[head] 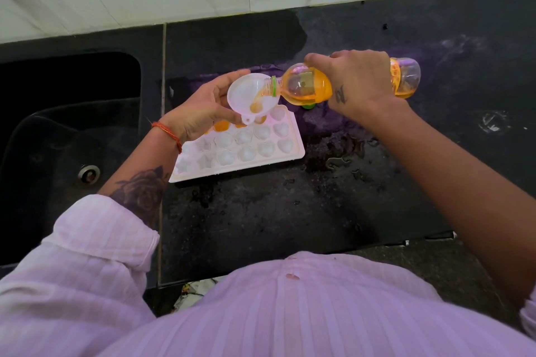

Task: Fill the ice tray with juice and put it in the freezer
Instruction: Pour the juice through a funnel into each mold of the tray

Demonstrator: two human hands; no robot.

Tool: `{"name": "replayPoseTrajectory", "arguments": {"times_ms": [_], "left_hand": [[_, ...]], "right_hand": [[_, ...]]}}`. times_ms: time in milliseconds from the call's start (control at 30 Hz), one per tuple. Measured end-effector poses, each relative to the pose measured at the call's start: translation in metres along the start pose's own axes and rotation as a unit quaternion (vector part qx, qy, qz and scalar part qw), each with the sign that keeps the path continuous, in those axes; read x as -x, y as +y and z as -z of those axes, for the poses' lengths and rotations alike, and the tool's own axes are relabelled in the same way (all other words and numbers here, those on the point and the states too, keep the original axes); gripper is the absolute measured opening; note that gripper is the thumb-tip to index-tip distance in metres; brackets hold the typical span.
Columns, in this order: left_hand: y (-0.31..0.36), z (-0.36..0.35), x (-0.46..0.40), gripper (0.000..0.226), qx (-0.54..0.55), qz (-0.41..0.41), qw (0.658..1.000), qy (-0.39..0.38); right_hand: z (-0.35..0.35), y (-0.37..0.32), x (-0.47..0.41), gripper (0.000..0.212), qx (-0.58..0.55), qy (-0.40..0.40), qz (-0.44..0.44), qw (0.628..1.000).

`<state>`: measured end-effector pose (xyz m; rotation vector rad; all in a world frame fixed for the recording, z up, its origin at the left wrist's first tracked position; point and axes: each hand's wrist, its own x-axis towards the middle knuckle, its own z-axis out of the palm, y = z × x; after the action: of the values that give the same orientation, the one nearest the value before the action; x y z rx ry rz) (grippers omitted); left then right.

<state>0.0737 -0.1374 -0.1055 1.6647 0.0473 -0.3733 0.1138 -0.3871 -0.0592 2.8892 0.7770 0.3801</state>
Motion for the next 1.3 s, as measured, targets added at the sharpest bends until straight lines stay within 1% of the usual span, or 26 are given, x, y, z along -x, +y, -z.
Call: {"name": "replayPoseTrajectory", "arguments": {"times_ms": [167, 300, 533, 767, 1000, 1300], "left_hand": [[0.002, 0.000, 0.001, 0.074, 0.000, -0.005, 1.000, 0.000], [0.004, 0.000, 0.000, 0.076, -0.006, -0.007, 1.000, -0.001], [0.009, -0.002, -0.005, 0.079, 0.003, -0.020, 1.000, -0.010], [0.012, -0.014, -0.017, 0.078, 0.000, -0.023, 0.999, -0.024], [0.010, -0.017, -0.026, 0.077, -0.001, -0.014, 0.999, -0.045], [0.010, -0.018, -0.028, 0.076, -0.009, -0.013, 0.999, -0.050]], "right_hand": [[-0.003, 0.002, -0.001, 0.054, -0.018, -0.007, -0.007, 1.000], [-0.004, 0.003, 0.002, 0.052, -0.044, -0.010, -0.027, 0.999], [-0.002, 0.010, 0.009, 0.055, -0.085, -0.031, -0.060, 0.994], [-0.002, 0.021, 0.014, 0.050, -0.050, -0.012, -0.070, 0.996], [-0.002, 0.026, 0.016, 0.050, -0.021, -0.001, -0.057, 0.998], [0.002, 0.027, 0.014, 0.050, 0.002, -0.012, -0.043, 0.999]]}}
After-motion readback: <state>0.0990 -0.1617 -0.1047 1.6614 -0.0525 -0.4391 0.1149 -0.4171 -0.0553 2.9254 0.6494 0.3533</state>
